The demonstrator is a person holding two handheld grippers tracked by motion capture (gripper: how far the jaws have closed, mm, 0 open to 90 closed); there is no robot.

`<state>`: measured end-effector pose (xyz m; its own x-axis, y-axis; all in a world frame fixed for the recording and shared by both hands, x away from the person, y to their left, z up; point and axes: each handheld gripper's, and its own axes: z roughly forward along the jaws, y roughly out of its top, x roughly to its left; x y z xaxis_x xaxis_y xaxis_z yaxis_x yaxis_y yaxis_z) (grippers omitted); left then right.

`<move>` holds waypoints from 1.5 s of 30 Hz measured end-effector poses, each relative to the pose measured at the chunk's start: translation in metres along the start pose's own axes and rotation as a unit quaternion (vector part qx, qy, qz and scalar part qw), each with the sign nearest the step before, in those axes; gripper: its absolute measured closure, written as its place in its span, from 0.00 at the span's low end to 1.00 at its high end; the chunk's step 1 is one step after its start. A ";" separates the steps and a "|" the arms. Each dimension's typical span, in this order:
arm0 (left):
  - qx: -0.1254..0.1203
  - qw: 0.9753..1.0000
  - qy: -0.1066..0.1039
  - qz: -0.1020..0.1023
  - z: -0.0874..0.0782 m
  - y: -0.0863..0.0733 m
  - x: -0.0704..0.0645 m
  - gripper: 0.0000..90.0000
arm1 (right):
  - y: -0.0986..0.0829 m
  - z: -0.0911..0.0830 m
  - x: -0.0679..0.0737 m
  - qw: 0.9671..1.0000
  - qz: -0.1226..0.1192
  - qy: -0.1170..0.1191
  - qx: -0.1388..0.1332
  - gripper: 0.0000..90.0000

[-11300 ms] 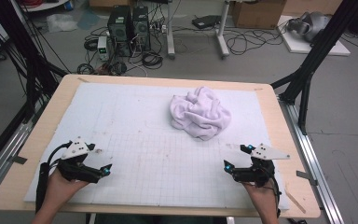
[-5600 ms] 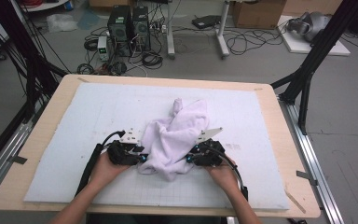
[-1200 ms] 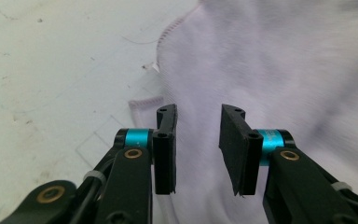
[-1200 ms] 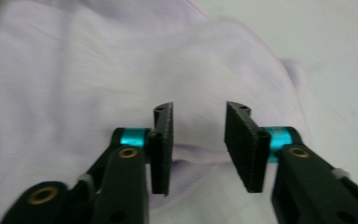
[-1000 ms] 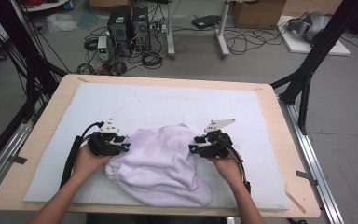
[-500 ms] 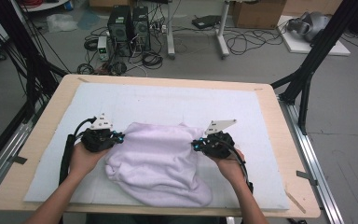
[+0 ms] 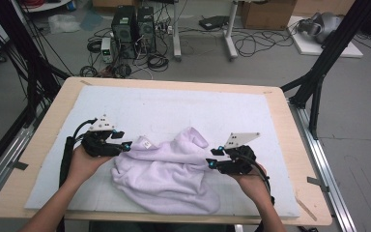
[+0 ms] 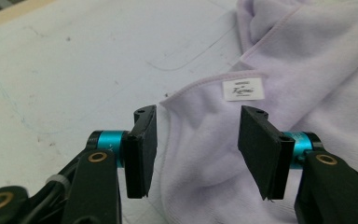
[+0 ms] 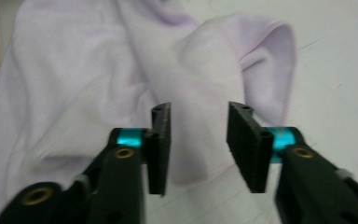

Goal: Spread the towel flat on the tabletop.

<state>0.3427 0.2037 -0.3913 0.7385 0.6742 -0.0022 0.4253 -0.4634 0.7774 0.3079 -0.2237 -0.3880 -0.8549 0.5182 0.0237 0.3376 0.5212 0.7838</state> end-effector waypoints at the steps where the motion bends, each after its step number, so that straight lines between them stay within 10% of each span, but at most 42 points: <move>1: 0.007 1.000 -0.001 0.001 0.004 0.000 0.001 0.53 | 0.000 0.004 -0.004 1.000 0.004 -0.006 0.002 0.57; 9: 0.076 0.996 -0.048 0.030 0.039 -0.013 -0.007 0.77 | -0.014 0.046 -0.016 0.995 0.046 0.055 0.067 0.61; 14: 0.072 0.996 -0.035 0.043 0.035 -0.013 -0.009 0.95 | -0.018 0.052 -0.013 0.993 0.040 0.088 0.067 0.98; 29: -0.023 1.000 0.013 0.011 -0.009 0.019 0.006 0.95 | 0.026 0.008 -0.024 1.000 -0.007 0.026 0.005 1.00; 35: -0.029 0.998 0.055 0.024 -0.010 0.070 0.032 0.96 | 0.073 -0.004 -0.055 0.999 -0.028 -0.017 0.001 1.00; 41: -0.036 0.991 0.128 -0.030 0.020 0.121 0.080 0.80 | 0.134 -0.006 -0.128 0.994 0.030 -0.102 -0.017 0.99; 45: 0.017 0.993 0.110 -0.043 0.050 0.095 0.085 0.64 | 0.117 0.022 -0.122 0.997 0.043 -0.059 0.016 0.79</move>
<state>0.4715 0.1883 -0.3493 0.5685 0.8196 0.0716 0.5020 -0.4145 0.7591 0.4607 -0.2110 -0.3133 -0.7701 0.6377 0.0152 0.4221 0.4916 0.7617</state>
